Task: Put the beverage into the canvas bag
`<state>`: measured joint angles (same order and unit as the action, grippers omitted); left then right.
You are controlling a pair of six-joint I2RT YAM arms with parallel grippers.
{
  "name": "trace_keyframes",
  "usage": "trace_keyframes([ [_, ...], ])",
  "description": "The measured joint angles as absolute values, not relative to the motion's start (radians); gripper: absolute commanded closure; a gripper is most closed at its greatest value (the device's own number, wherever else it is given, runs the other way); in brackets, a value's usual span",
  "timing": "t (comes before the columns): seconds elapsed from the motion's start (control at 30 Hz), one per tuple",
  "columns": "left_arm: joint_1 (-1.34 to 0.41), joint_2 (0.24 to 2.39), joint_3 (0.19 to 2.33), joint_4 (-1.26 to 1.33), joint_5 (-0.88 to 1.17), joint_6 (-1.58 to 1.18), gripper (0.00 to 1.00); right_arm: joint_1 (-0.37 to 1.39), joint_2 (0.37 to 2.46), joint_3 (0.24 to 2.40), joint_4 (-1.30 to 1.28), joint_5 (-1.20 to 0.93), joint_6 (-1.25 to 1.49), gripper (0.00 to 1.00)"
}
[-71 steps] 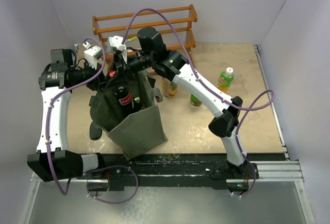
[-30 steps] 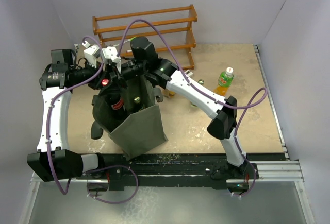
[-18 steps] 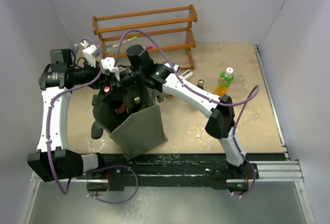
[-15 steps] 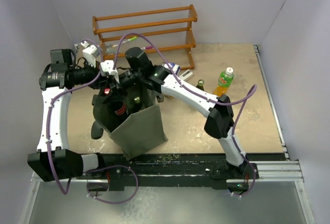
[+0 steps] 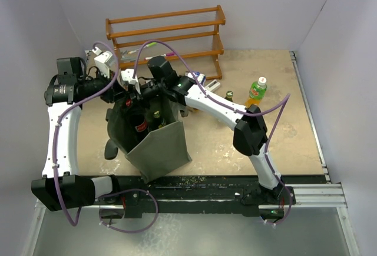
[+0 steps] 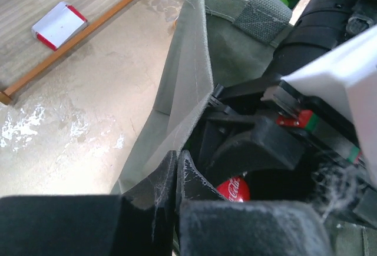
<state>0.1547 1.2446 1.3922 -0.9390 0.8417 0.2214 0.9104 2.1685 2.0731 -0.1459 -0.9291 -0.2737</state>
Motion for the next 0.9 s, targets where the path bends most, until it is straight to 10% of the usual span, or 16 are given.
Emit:
trace_keyframes([
  [0.9, 0.155, 1.23, 1.374, -0.876, 0.803, 0.228, 1.0, 0.894, 2.134, 2.053, -0.108, -0.902, -0.253, 0.34],
])
